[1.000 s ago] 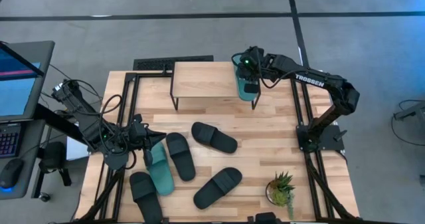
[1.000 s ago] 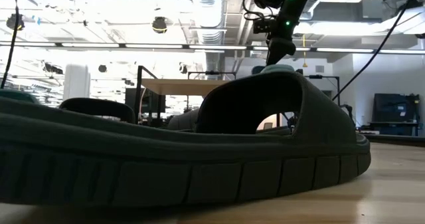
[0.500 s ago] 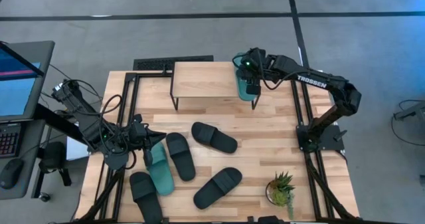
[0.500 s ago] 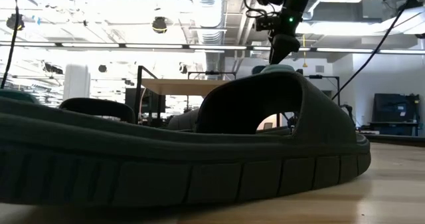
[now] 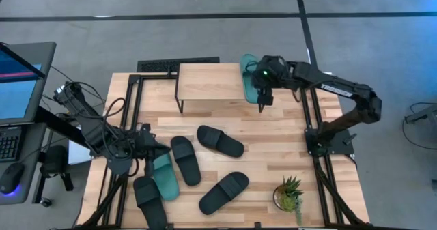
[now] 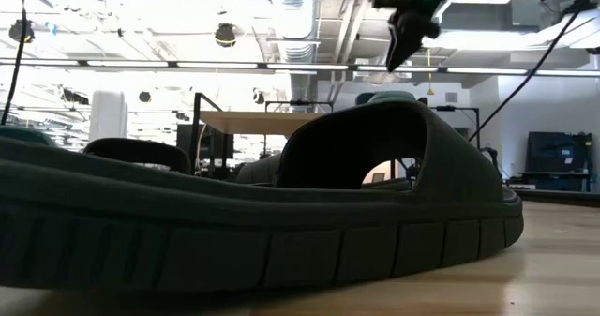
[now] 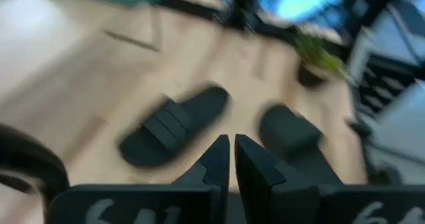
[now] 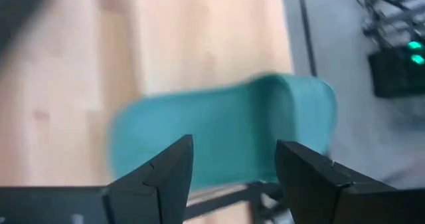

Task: Pick and place slides into the shelf
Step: Put the blue slipper on the shelf

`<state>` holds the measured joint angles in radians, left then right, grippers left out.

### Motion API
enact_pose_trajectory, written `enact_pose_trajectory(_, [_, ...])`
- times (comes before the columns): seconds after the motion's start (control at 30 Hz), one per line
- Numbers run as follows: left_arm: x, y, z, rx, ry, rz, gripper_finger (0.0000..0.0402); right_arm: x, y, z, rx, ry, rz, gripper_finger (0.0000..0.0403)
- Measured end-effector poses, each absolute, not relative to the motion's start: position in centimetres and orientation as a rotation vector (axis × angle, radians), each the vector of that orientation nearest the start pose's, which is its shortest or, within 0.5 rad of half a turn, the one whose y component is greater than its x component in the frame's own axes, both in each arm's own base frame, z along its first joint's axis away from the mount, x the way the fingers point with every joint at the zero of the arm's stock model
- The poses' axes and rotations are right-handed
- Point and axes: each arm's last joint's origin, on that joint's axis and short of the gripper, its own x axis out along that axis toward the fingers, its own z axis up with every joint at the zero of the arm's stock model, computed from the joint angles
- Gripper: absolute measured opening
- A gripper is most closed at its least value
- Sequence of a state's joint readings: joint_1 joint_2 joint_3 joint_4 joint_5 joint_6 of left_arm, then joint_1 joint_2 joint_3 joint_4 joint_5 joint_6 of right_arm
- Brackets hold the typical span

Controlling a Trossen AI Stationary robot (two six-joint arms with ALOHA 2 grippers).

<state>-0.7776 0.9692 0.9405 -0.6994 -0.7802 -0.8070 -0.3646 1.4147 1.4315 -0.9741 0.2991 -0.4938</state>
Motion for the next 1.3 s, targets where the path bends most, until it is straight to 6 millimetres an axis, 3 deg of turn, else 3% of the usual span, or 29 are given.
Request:
enact_pose_trajectory(0.4, [14.6, -12.5, 30.5, -0.391, 0.681, 0.039, 0.0014, 23.3, -2.8, 38.0, -0.221, 0.908, -0.173, 0.0188])
enact_pose_trajectory(0.53, [14.6, -13.1, 29.4, -0.417, 0.818, 0.022, 0.0014, 22.5, -0.6, 38.7, -0.161, 0.857, -0.134, 0.0187])
enact_pose_trajectory(0.8, [15.5, -15.1, 27.1, -0.401, 0.924, 0.072, 0.0014, 21.2, 3.2, 39.5, -0.03, 0.79, -0.056, 0.0181])
enact_pose_trajectory(1.03, [16.5, -17.7, 26.7, -0.281, 1.059, 0.153, 0.0014, 20.6, 5.6, 39.6, -0.019, 0.767, -0.056, 0.0169])
enact_pose_trajectory(1.3, [17.2, -20.0, 26.8, -0.036, 1.221, 0.393, 0.0014, 20.3, 7.1, 39.8, -0.028, 0.722, -0.068, 0.0161])
